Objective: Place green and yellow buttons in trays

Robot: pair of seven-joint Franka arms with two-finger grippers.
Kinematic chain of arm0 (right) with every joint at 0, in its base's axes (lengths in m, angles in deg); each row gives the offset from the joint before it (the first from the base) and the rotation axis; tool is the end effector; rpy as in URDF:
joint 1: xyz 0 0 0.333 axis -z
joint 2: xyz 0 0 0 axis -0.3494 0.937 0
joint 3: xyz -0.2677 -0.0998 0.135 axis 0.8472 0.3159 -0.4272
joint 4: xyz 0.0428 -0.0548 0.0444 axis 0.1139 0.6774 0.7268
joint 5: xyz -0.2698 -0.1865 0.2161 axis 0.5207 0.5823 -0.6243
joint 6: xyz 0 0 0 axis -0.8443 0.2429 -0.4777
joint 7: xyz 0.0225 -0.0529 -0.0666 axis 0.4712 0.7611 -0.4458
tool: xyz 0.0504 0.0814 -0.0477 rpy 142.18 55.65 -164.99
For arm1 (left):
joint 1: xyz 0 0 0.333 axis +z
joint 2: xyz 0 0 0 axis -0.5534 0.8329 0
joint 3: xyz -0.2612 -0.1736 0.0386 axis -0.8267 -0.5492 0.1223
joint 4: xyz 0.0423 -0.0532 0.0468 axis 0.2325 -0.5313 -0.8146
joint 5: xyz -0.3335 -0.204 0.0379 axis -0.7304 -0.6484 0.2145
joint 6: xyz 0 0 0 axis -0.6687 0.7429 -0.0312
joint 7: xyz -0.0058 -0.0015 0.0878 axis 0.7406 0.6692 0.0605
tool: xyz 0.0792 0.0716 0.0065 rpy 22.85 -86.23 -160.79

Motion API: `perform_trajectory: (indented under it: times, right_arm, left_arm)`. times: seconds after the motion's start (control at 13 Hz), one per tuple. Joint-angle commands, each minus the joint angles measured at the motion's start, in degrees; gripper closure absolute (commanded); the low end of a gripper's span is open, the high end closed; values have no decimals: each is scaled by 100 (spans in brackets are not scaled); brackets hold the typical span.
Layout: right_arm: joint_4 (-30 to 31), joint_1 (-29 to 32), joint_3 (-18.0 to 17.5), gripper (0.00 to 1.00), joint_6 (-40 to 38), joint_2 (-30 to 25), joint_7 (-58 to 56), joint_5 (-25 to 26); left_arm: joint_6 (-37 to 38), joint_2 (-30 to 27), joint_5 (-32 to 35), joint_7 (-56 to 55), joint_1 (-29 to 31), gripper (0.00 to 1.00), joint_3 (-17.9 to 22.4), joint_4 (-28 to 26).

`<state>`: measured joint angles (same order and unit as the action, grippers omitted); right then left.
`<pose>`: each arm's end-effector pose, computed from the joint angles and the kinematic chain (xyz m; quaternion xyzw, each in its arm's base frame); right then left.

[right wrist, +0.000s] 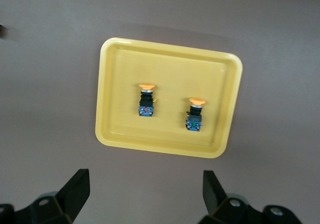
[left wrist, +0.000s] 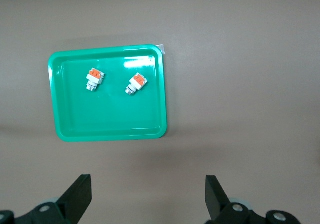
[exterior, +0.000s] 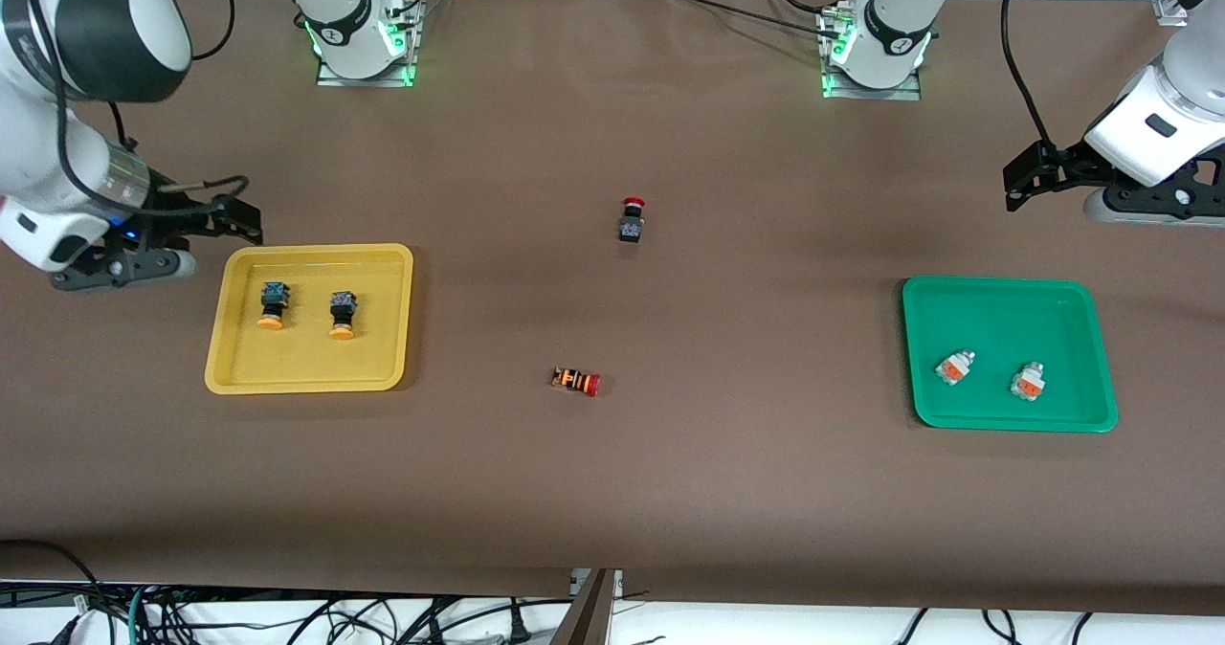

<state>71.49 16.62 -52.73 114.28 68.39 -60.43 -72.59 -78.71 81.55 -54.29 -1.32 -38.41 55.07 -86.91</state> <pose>0.5777 0.0293 0.5327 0.9968 0.0761 -0.0228 0.0105 0.5502 -0.0401 0.5922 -0.9987 0.0370 0.0020 0.0355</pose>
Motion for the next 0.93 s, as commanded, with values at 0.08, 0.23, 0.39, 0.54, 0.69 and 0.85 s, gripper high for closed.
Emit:
perform_trajectory:
  times: [0.08,0.23,0.39,0.54,0.69,0.85]
  right_arm:
    - [-266,75,-59,1,-367,-201,8,97]
    - [-644,84,-16,0,-761,-192,-19,97]
    - [-908,84,28,0,-1175,-192,-19,97]
    - [-979,84,81,0,-1448,-201,51,54]
    - [-1050,84,81,0,-1555,-183,51,71]
    - [-1068,75,90,1,-1563,-148,-1,89]
  left_arm:
    - [141,116,-151,90,-29,0,18,240]
    - [141,116,-160,90,-29,0,18,240]
    - [141,116,-160,90,-29,0,18,240]
    - [185,116,-168,90,-20,0,27,240]
    - [194,116,-186,99,-20,0,27,240]
    - [203,116,-195,99,-20,0,27,240]
